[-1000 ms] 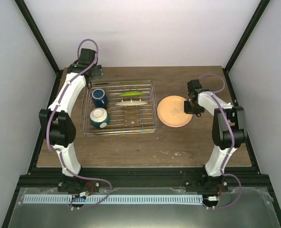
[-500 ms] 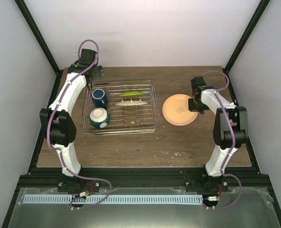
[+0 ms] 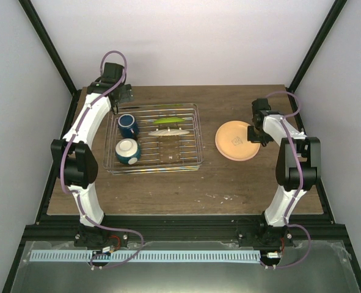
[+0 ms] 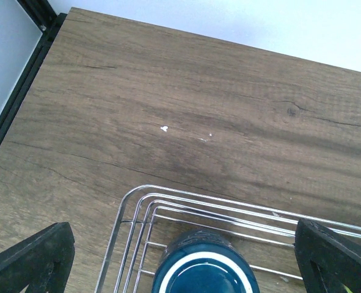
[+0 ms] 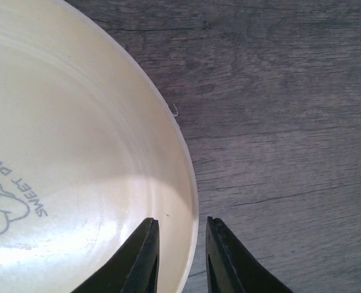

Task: Load the mixed dishes into the dish rack

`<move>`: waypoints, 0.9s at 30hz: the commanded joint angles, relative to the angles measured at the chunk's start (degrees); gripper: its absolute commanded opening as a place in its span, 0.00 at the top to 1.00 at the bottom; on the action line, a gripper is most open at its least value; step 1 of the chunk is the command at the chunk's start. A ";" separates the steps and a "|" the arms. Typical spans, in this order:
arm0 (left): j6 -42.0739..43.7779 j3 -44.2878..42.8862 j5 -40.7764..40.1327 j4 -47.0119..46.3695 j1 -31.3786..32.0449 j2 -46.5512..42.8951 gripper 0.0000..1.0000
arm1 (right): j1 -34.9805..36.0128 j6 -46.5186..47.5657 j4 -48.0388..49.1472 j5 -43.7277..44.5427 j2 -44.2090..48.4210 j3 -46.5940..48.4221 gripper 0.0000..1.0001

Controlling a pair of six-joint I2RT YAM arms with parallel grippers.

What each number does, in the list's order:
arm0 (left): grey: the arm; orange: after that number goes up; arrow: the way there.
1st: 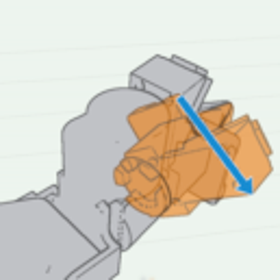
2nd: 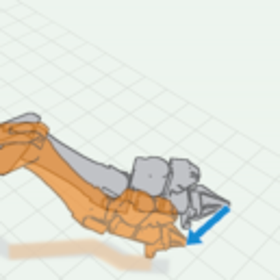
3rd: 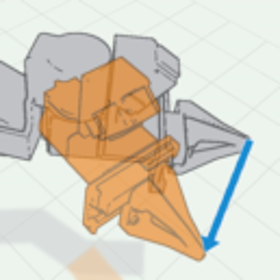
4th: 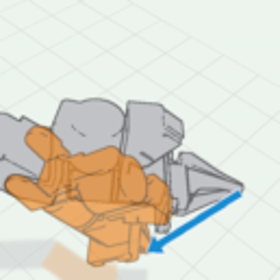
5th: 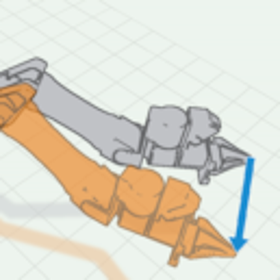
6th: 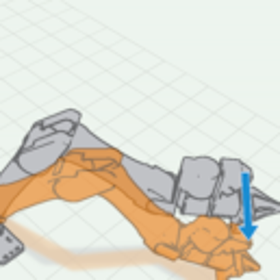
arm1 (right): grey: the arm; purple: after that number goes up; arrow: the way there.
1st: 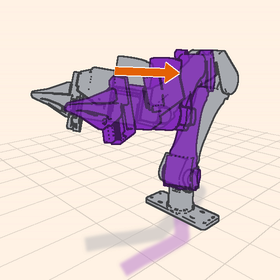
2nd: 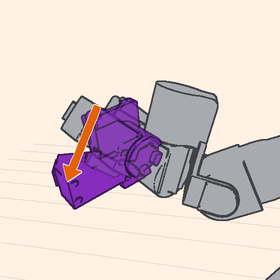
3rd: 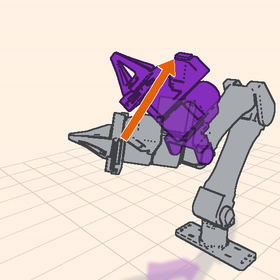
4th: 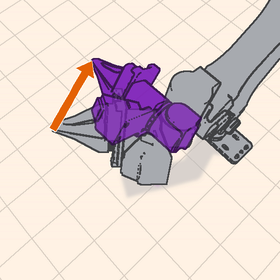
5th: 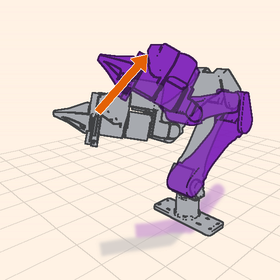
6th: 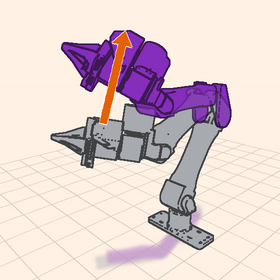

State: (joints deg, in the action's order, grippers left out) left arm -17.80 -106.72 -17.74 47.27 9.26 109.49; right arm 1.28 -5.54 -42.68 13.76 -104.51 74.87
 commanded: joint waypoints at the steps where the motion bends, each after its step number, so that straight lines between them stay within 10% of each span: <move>1: -0.06 -1.56 -0.10 0.37 -0.05 0.28 0.00 | -0.31 0.31 1.15 0.56 -1.12 -0.05 0.77; 18: 0.25 -2.46 -0.40 0.76 -0.03 1.04 0.00 | -2.25 0.91 4.28 0.35 -2.58 -1.31 0.79; 27: 0.27 -3.61 -0.37 1.25 -0.07 2.03 0.00 | -2.33 1.34 4.35 0.30 -2.60 -0.80 0.96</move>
State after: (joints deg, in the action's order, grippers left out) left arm -17.76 -108.64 -17.78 48.18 9.26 110.34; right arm -0.27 -4.47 -38.96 13.47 -107.15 73.73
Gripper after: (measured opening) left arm 0.997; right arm 0.084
